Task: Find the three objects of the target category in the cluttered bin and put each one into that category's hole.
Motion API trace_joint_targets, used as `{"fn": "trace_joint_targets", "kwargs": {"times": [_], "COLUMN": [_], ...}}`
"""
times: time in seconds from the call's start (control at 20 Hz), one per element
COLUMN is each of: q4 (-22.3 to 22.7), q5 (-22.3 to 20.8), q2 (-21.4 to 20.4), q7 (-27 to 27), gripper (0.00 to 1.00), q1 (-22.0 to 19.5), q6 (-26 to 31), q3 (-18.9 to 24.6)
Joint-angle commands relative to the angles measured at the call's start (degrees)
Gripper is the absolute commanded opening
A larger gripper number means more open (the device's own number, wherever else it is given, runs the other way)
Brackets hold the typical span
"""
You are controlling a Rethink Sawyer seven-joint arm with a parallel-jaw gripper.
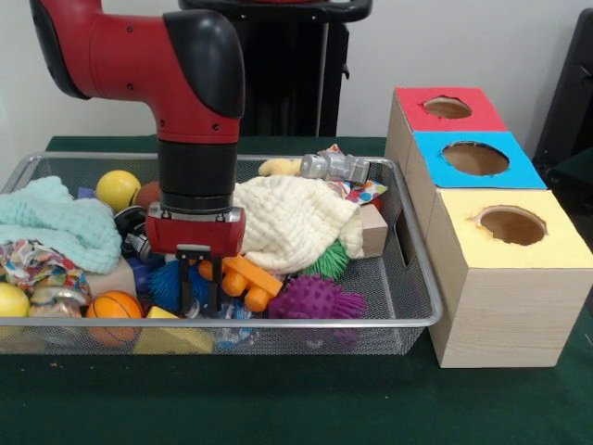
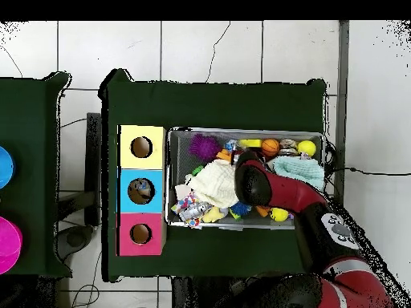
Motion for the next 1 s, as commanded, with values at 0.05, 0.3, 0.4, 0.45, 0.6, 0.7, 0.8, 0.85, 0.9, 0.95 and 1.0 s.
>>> {"fn": "trace_joint_targets", "kwargs": {"times": [0.05,0.3,0.4,0.45,0.6,0.7,0.8,0.85,0.9,0.95,1.0], "q4": [1.1,2.3,2.4,2.4,2.7,2.7,2.7,2.8,3.0,3.1,3.3], "q5": [0.0,0.2,-0.1,-0.2,-0.7,-0.8,-0.9,-0.9,-0.9,-0.9,-0.8], "q2": [-2.5,-5.8,-6.2,-6.3,-6.0,-5.8,-5.8,-6.0,-6.4,-6.8,-7.3], "q7": [3.4,3.5,3.7,3.8,4.4,4.5,4.5,4.5,4.5,4.6,4.6], "gripper": [0.0,0.0,0.0,0.0,0.0,0.0,0.0,0.0,0.0,0.0,0.0], "q1": [1.2,1.6,1.6,1.6,1.9,1.9,2.0,2.1,2.2,2.4,2.5], "q6": [10.0,13.0,13.2,13.3,12.4,12.0,12.1,12.3,12.5,12.8,13.1], "q3": [1.5,1.5,1.5,1.5,0.9,0.9,0.6,0.5,0.2,-0.2,-0.5]}}
